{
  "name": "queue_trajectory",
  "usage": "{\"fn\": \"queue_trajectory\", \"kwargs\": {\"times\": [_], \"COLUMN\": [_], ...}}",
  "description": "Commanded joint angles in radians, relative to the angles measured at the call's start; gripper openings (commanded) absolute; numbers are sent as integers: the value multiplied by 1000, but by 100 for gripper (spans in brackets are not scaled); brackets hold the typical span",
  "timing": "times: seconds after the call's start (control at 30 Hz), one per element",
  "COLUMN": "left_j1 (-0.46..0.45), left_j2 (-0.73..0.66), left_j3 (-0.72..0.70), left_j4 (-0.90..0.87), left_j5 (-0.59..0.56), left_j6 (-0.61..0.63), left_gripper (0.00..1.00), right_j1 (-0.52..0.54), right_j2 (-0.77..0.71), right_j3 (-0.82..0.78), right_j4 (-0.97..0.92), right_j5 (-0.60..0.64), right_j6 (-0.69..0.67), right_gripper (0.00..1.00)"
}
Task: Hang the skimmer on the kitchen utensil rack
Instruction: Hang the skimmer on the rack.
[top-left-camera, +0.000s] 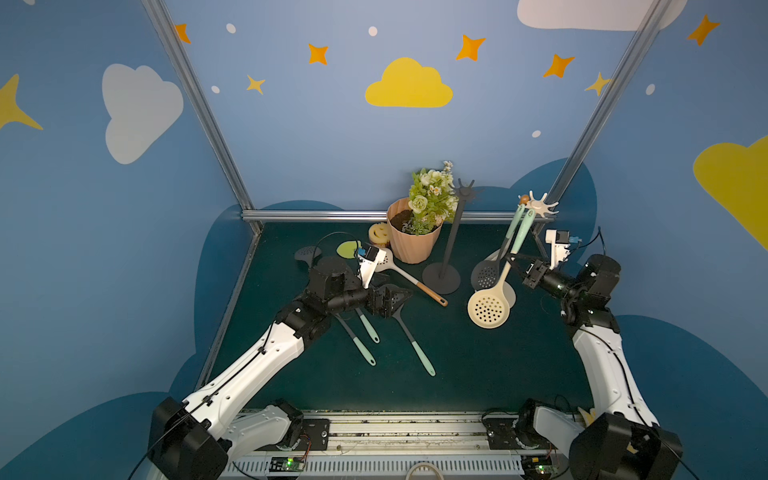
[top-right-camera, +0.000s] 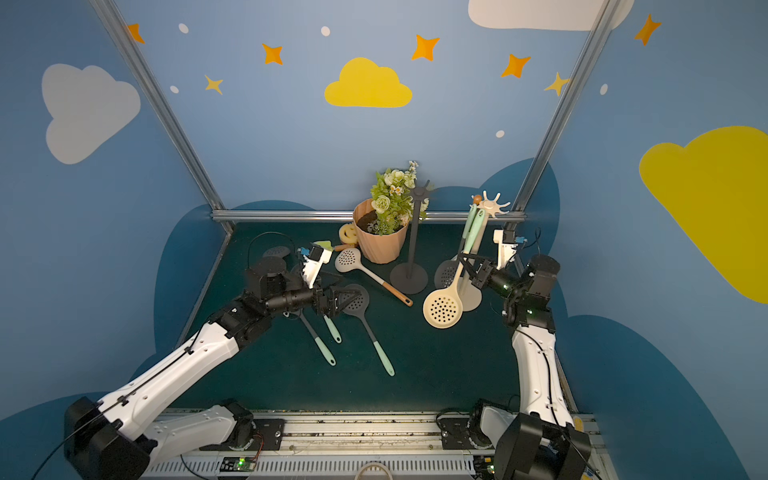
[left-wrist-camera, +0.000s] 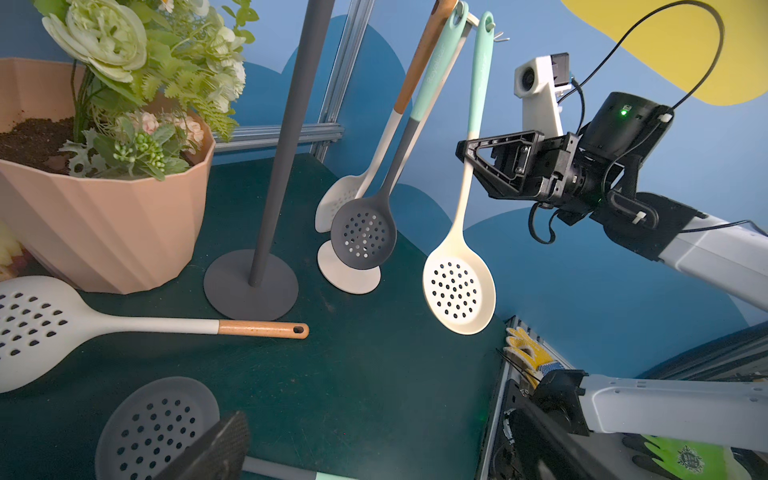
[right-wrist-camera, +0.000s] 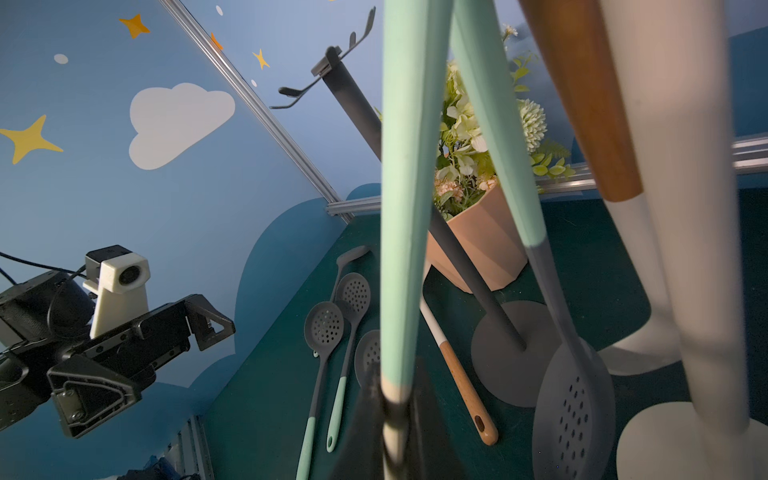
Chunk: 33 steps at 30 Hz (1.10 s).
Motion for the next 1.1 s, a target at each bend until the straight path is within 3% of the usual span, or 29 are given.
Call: {"fn": "queue_trajectory", "kwargs": {"times": [0.0, 0.17, 0.67, 0.9, 1.07], "left_j1": [-8, -13, -22, -22, -22], "left_j2": [0, 0, 12, 21, 37], "left_j3": [5, 7, 26, 35, 41], "left_j4": [9, 2, -41, -70, -92], "left_j5": [8, 2, -52, -148, -246], "left_j6": [21, 27, 36, 34, 20], "left_gripper": [100, 100, 100, 100, 100], "right_j1": [-5, -6, -7, 5, 92], "right_j2": [5, 5, -22, -94, -211], "right_j3": [-18, -27, 18, 17, -27], "right_j4": [21, 10, -87, -181, -313], "right_j5": [15, 33, 184, 241, 404], "right_j6": [7, 9, 9, -32, -69], "right_gripper": [0, 1, 32, 46, 56]}}
